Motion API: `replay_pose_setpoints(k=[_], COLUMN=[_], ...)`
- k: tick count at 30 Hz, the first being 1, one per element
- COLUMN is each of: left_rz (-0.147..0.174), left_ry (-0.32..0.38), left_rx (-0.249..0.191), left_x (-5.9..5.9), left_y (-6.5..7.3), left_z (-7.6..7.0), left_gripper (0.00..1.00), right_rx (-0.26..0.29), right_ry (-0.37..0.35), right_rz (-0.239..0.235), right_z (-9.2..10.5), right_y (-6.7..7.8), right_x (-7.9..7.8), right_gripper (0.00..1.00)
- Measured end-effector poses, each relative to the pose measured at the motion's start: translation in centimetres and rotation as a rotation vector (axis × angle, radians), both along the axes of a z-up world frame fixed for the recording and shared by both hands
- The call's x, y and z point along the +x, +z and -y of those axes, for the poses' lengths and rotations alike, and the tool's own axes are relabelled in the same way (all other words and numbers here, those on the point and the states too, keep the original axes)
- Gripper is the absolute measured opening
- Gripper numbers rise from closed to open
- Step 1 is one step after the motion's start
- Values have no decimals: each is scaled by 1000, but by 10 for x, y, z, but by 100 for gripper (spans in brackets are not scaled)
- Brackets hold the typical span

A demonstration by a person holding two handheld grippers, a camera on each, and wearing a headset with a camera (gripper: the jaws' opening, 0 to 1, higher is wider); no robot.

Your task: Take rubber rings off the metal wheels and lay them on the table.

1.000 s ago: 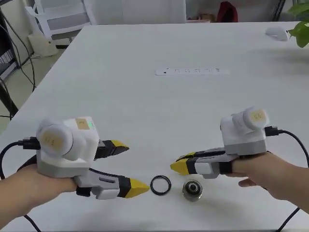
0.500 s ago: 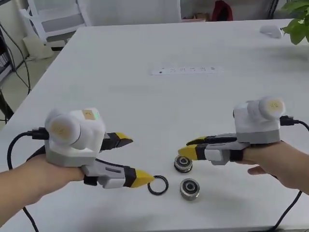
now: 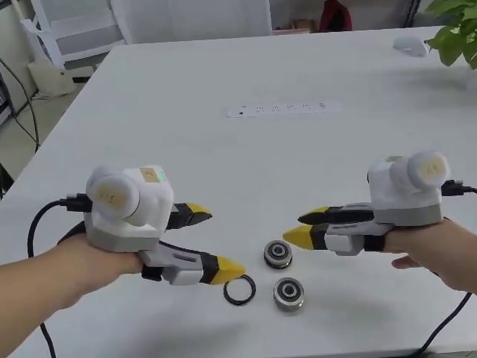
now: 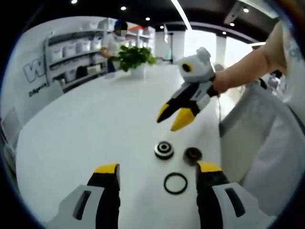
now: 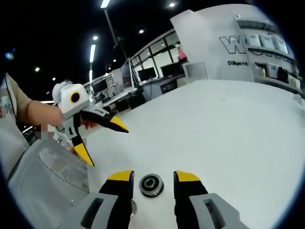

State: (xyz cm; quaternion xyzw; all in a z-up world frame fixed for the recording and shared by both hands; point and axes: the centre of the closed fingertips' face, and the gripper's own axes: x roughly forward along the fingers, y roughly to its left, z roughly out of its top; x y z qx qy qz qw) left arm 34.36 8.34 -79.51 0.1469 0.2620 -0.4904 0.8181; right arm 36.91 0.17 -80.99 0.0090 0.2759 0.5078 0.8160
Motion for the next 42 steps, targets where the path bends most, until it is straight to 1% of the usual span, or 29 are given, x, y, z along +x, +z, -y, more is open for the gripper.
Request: replay_pose_setpoints(k=[2, 4, 7, 11, 12, 18, 27, 35, 42], left_rz=[3, 0, 1, -8, -5, -7, -23, -28, -30], left_ry=[-1, 3, -4, -15, -19, -39, -50, -67, -80], left_rx=[2, -6, -2, 2, 5, 10, 15, 28, 32], left_x=[3, 6, 7, 8, 9, 10, 11, 12, 13], left_y=[0, 0, -1, -5, -6, -9, -15, -22, -27], left_z=[1, 3, 7, 12, 13, 20, 29, 37, 45], left_gripper=[65, 64, 63, 62, 62, 57, 56, 51, 50], right_rx=[-10, -16, -33, -45, -46, -63, -92, -109, -119], right_ry=[-2, -3, 2, 10, 11, 31, 65, 95, 121], right_rz=[-1, -5, -1, 3, 5, 2, 0, 3, 12], right_z=[3, 6, 8, 10, 10, 10, 11, 8, 3], right_y=[-3, -7, -10, -15, -16, -23, -36, -43, -48], right_x=[1, 1, 0, 0, 0, -4, -8, -12, -16], right_gripper=[31, 32, 32, 33, 33, 32, 33, 31, 29])
